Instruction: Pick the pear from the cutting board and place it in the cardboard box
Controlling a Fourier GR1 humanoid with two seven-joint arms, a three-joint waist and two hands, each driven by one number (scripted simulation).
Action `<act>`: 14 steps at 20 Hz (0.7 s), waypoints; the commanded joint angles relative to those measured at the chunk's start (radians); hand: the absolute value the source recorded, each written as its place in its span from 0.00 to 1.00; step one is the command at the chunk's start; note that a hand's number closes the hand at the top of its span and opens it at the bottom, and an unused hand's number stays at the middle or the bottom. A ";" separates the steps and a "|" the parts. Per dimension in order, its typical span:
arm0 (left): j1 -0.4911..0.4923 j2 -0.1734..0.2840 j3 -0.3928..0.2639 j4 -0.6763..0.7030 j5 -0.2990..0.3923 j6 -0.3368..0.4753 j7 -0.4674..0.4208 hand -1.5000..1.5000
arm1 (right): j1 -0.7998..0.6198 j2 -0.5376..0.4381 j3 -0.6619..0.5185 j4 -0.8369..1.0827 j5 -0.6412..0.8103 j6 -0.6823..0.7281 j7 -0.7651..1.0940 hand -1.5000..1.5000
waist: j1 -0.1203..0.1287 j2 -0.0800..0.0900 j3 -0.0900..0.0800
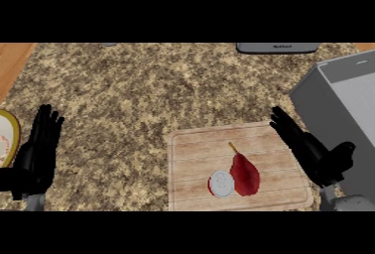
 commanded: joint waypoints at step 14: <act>-0.070 0.082 0.006 -0.033 0.085 -0.135 0.271 0.50 | 0.070 0.004 -0.134 -0.326 0.207 -0.154 -0.417 0.00 | -0.033 -0.041 -0.029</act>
